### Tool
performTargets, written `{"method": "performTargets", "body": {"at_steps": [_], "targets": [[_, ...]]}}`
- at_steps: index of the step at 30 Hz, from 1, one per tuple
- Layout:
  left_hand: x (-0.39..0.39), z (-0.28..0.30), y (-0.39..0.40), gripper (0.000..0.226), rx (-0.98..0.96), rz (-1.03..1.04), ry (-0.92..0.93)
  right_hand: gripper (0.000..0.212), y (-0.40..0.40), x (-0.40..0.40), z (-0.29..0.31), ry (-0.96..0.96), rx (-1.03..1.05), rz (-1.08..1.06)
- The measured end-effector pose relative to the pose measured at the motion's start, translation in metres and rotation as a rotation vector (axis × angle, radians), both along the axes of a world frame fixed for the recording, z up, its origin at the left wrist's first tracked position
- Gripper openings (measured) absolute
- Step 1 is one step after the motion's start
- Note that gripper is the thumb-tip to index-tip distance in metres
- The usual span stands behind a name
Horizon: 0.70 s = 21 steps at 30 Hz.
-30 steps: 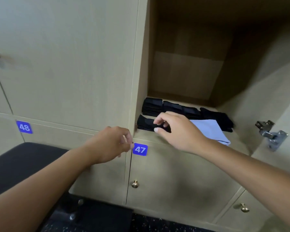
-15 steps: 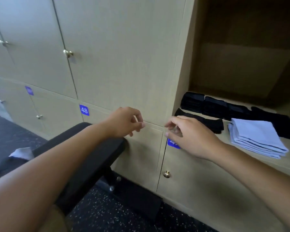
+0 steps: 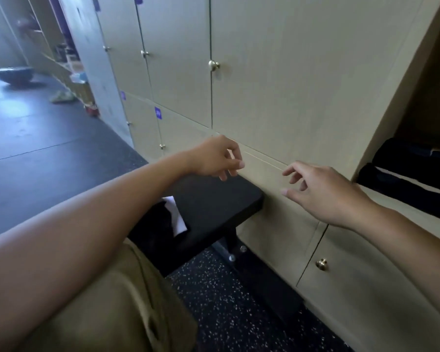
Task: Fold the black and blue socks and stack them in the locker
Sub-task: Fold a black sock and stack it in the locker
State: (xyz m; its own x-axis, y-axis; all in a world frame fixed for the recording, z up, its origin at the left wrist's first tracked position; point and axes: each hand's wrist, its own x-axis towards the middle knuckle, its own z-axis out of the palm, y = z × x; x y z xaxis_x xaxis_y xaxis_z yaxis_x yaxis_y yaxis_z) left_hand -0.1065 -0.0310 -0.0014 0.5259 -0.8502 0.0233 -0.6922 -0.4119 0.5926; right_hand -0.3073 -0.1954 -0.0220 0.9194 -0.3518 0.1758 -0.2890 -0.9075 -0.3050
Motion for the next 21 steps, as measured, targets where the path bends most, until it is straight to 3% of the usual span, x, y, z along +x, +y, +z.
{"method": "performTargets", "body": {"at_steps": [5, 9, 16, 21], "targets": [[0.013, -0.004, 0.04, 0.021, 0.046, 0.067, -0.042, 0.029, 0.02, 0.026, -0.007, -0.004, 0.114, 0.067], [0.03, -0.01, 0.086, 0.014, 0.136, 0.079, -0.207, 0.025, 0.04, 0.045, -0.018, -0.007, 0.212, 0.131], [0.046, -0.009, 0.152, 0.029, 0.383, 0.014, -0.167, 0.025, 0.08, 0.075, -0.035, 0.039, 0.381, 0.21], [0.054, -0.017, 0.172, 0.039, 0.437, 0.03, -0.139, 0.025, 0.11, 0.089, -0.049, 0.078, 0.461, 0.27]]}}
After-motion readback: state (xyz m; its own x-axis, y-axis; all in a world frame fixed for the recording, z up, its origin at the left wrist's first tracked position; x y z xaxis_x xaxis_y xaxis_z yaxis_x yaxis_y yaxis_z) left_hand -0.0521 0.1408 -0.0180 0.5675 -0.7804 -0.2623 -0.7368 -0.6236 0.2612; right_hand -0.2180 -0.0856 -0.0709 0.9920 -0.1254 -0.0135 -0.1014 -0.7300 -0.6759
